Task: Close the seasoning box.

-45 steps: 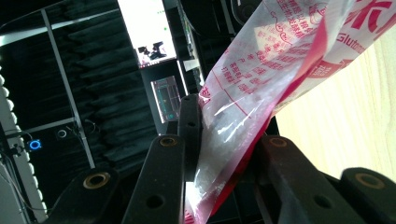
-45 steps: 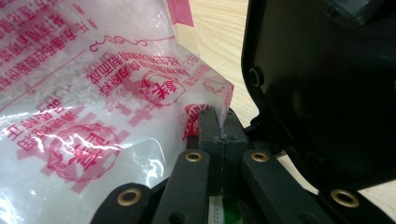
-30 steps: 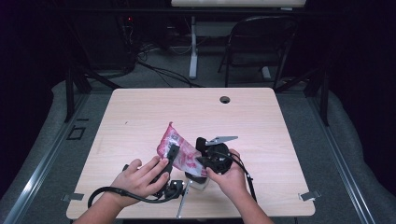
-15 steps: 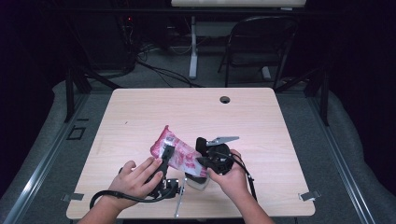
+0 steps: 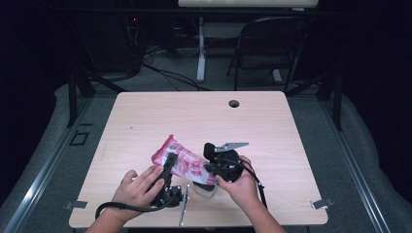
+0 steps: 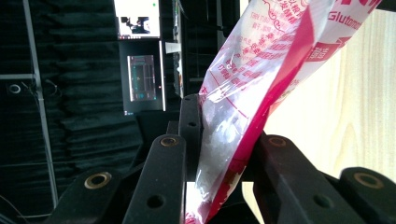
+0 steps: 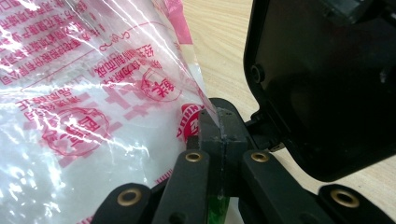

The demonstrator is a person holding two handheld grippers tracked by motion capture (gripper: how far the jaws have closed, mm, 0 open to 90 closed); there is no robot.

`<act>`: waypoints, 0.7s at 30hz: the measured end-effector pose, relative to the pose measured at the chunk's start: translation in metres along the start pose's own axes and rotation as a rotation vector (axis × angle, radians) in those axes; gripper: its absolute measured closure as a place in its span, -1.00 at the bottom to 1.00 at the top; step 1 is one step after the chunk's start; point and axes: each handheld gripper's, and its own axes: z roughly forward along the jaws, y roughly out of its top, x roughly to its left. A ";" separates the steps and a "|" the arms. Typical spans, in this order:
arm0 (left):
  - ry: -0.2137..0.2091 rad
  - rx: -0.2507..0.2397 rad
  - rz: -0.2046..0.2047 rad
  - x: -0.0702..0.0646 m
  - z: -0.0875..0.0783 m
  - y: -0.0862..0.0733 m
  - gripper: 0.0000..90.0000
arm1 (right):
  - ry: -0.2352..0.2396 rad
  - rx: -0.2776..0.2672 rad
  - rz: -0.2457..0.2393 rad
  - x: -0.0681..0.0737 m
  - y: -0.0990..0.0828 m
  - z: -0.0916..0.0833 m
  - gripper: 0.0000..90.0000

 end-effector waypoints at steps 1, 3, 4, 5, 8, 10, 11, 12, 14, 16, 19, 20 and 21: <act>0.007 -0.008 -0.013 -0.002 0.001 -0.001 0.75 | 0.001 -0.003 -0.004 0.000 0.000 0.000 1.00; -0.007 0.003 -0.023 -0.002 0.000 -0.002 0.75 | -0.001 0.002 -0.003 0.001 0.000 0.000 1.00; -0.007 -0.001 -0.035 -0.002 0.000 -0.004 0.75 | 0.001 0.006 -0.004 0.001 0.000 0.000 1.00; -0.008 0.001 -0.034 -0.002 0.000 -0.004 0.75 | 0.000 0.006 -0.006 0.002 0.000 -0.001 1.00; -0.016 0.012 -0.057 -0.004 0.000 -0.007 0.75 | 0.005 0.007 -0.014 0.003 0.000 -0.001 1.00; -0.016 0.009 -0.070 -0.006 0.000 -0.008 0.75 | 0.003 0.005 -0.016 0.004 0.000 0.000 1.00; -0.021 0.013 -0.075 -0.006 0.000 -0.009 0.75 | 0.001 0.007 -0.018 0.005 0.000 0.000 1.00; -0.029 0.018 -0.092 -0.008 0.000 -0.010 0.74 | 0.005 0.010 -0.020 0.005 0.000 0.000 1.00; -0.034 0.023 -0.112 -0.009 0.000 -0.012 0.74 | 0.006 0.011 -0.024 0.006 0.000 0.000 1.00; -0.035 0.022 -0.126 -0.010 0.000 -0.015 0.74 | 0.008 0.012 -0.026 0.007 0.000 0.001 1.00; -0.044 0.030 -0.147 -0.014 0.000 -0.018 0.74 | 0.009 0.013 -0.030 0.009 0.001 0.000 1.00; -0.053 0.034 -0.161 -0.015 0.000 -0.019 0.74 | 0.010 0.011 -0.031 0.010 0.001 0.000 1.00; -0.049 0.031 -0.161 -0.016 0.001 -0.020 0.74 | 0.013 0.007 -0.035 0.010 0.001 0.001 1.00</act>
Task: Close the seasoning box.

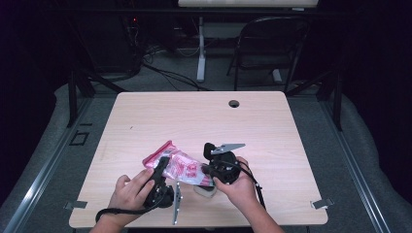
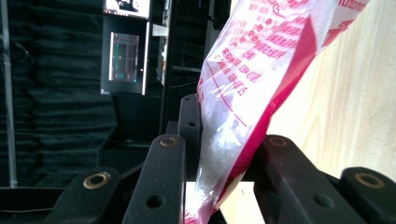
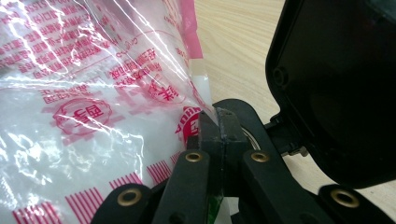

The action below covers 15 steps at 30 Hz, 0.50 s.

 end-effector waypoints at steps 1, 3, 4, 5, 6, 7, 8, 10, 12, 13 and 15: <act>-0.005 0.003 -0.011 -0.001 0.000 -0.001 0.74 | -0.003 0.004 0.002 0.001 0.000 0.000 1.00; -0.022 0.014 -0.033 -0.003 0.000 -0.003 0.74 | -0.003 0.005 -0.002 0.001 0.001 -0.001 1.00; -0.016 0.009 -0.039 -0.004 0.002 -0.004 0.74 | -0.003 0.002 -0.003 0.002 0.001 -0.001 1.00; -0.025 0.017 -0.047 -0.005 0.002 -0.005 0.74 | -0.006 0.009 -0.009 0.002 0.002 -0.001 1.00; -0.035 0.022 -0.057 -0.005 0.002 -0.006 0.74 | -0.005 0.002 -0.010 0.002 0.002 -0.001 1.00; -0.033 0.018 -0.065 -0.007 0.003 -0.007 0.74 | -0.005 0.004 -0.006 0.003 0.002 -0.001 1.00; -0.036 0.019 -0.072 -0.007 0.003 -0.008 0.74 | -0.002 0.001 -0.004 0.003 0.002 -0.001 1.00; -0.043 0.018 -0.096 -0.009 0.004 -0.010 0.74 | -0.005 0.003 -0.013 0.004 0.003 -0.001 1.00; -0.051 0.027 -0.119 -0.010 0.005 -0.012 0.74 | -0.005 0.006 -0.014 0.005 0.003 -0.001 1.00; -0.055 0.030 -0.135 -0.010 0.005 -0.012 0.74 | -0.004 0.001 -0.017 0.005 0.004 -0.001 1.00; -0.070 0.033 -0.152 -0.011 0.006 -0.014 0.74 | -0.006 0.007 -0.026 0.006 0.005 -0.003 1.00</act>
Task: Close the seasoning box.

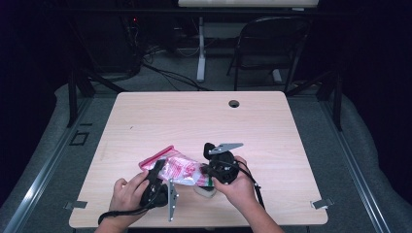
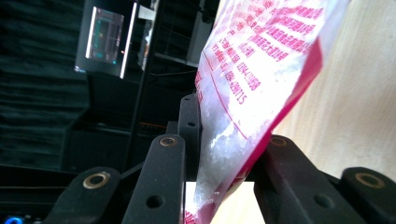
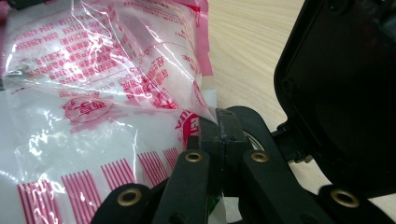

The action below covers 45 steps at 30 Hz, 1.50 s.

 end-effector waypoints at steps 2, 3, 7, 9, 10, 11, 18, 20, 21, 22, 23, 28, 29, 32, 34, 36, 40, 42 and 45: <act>-0.011 0.002 -0.015 -0.002 0.001 -0.002 0.73 | 0.002 -0.004 0.001 0.001 0.000 0.000 1.00; -0.011 0.002 -0.018 -0.003 0.001 -0.002 0.73 | 0.003 -0.005 0.000 0.001 0.001 0.000 1.00; -0.040 0.010 -0.065 -0.004 0.002 -0.005 0.73 | 0.003 -0.005 -0.006 0.003 0.002 -0.002 1.00; -0.053 0.010 -0.095 -0.005 0.003 -0.006 0.73 | 0.005 -0.006 -0.009 0.004 0.002 -0.002 1.00; -0.059 0.009 -0.105 -0.005 0.004 -0.007 0.73 | 0.006 -0.007 -0.011 0.004 0.002 -0.002 1.00; -0.062 0.011 -0.108 -0.006 0.004 -0.007 0.73 | 0.007 -0.005 -0.009 0.005 0.002 -0.002 1.00; -0.104 0.010 -0.181 -0.013 0.008 -0.011 0.69 | 0.006 -0.001 -0.021 0.007 0.003 -0.004 1.00; -0.114 0.013 -0.187 -0.014 0.009 -0.012 0.68 | 0.003 0.000 -0.032 0.008 0.004 -0.004 1.00; -0.121 0.006 -0.213 -0.016 0.010 -0.012 0.68 | 0.003 -0.005 -0.028 0.008 0.004 -0.004 1.00; -0.127 0.007 -0.218 -0.016 0.010 -0.013 0.68 | 0.003 -0.003 -0.028 0.009 0.005 -0.004 1.00; -0.131 0.008 -0.229 -0.017 0.010 -0.013 0.67 | 0.003 -0.005 -0.034 0.009 0.005 -0.004 1.00; -0.153 0.005 -0.272 -0.023 0.012 -0.015 0.66 | -0.006 0.009 -0.046 0.011 0.007 -0.004 1.00; -0.164 0.009 -0.284 -0.025 0.012 -0.015 0.65 | -0.006 0.015 -0.054 0.011 0.008 -0.004 1.00; -0.178 0.009 -0.305 -0.027 0.013 -0.016 0.64 | -0.014 0.022 -0.066 0.013 0.009 -0.003 1.00; -0.189 0.007 -0.325 -0.028 0.014 -0.017 0.62 | -0.017 0.024 -0.063 0.015 0.010 -0.003 1.00; -0.213 0.006 -0.357 -0.027 0.015 -0.017 0.60 | -0.018 0.030 -0.072 0.014 0.011 -0.002 1.00; -0.207 -0.015 -0.356 -0.025 0.012 -0.013 0.48 | -0.022 0.037 -0.063 0.013 0.013 -0.002 1.00; -0.208 -0.022 -0.359 -0.024 0.010 -0.012 0.42 | -0.023 0.036 -0.067 0.011 0.013 -0.001 1.00; -0.203 -0.027 -0.355 -0.023 0.008 -0.010 0.39 | -0.022 0.042 -0.066 0.011 0.013 -0.001 1.00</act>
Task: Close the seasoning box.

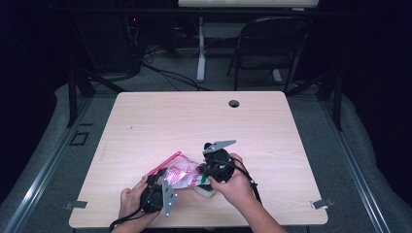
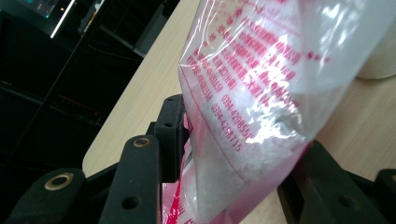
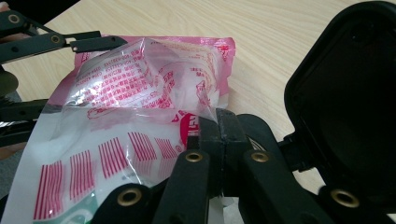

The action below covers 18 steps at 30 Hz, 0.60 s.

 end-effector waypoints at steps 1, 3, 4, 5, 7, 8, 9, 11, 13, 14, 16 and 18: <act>0.000 -0.001 -0.005 -0.001 0.000 0.001 0.39 | -0.001 0.001 0.000 0.000 0.000 0.000 1.00; -0.001 0.004 0.003 -0.001 0.000 0.002 0.45 | 0.000 0.004 0.004 0.001 0.000 0.001 1.00; -0.006 0.007 0.001 -0.001 0.000 0.001 0.49 | -0.001 0.003 0.002 0.001 0.000 0.001 1.00; -0.005 0.010 -0.001 -0.002 0.001 0.001 0.55 | -0.001 0.003 0.001 0.001 -0.001 0.001 1.00; -0.010 0.014 -0.002 -0.001 0.002 -0.001 0.61 | 0.003 0.004 0.001 0.002 -0.001 0.002 1.00; -0.010 0.014 -0.008 -0.001 0.002 -0.001 0.63 | 0.005 0.000 -0.002 0.002 -0.001 0.002 1.00; -0.009 0.016 -0.007 -0.001 0.003 -0.002 0.64 | 0.006 0.004 -0.001 0.002 -0.001 0.002 1.00; -0.013 0.024 -0.008 0.000 0.004 -0.003 0.68 | 0.011 0.006 0.003 0.002 -0.001 0.003 1.00; -0.018 0.022 -0.026 0.001 0.005 -0.005 0.70 | 0.015 0.006 0.000 0.002 -0.002 0.004 1.00; -0.018 0.019 -0.035 0.001 0.006 -0.006 0.71 | 0.015 0.008 0.001 0.003 -0.001 0.004 1.00; -0.043 0.032 -0.057 0.003 0.007 -0.007 0.75 | 0.017 0.003 -0.006 0.004 -0.001 0.004 0.99; -0.056 0.048 -0.074 0.004 0.008 -0.010 0.79 | 0.024 0.001 0.001 0.004 -0.001 0.004 0.94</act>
